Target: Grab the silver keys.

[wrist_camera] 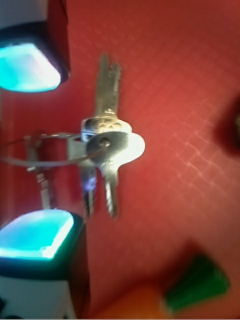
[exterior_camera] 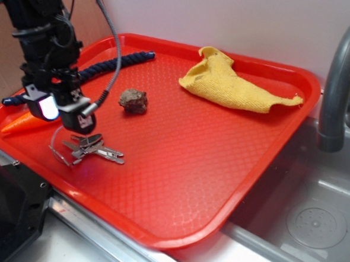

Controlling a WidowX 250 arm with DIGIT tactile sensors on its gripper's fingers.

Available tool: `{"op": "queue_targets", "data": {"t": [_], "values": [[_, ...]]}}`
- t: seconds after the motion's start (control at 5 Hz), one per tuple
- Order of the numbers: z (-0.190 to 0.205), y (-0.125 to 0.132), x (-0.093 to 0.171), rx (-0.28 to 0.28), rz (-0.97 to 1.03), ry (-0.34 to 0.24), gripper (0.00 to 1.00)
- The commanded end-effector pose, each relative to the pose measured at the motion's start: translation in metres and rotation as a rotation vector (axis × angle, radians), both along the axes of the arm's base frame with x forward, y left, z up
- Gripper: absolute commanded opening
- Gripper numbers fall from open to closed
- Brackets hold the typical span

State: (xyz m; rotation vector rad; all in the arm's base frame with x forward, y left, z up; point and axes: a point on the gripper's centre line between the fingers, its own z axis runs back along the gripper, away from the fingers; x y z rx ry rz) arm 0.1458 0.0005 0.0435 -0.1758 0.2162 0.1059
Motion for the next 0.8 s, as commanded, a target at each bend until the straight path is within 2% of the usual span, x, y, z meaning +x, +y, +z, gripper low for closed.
{"op": "queue_targets", "data": {"t": [0.0, 0.6], "values": [[0.0060, -0.0108, 0.0013, 0.023, 0.003, -0.010, 0.00], [0.0064, -0.0157, 0.0050, 0.051, -0.038, -0.008, 0.00]]}}
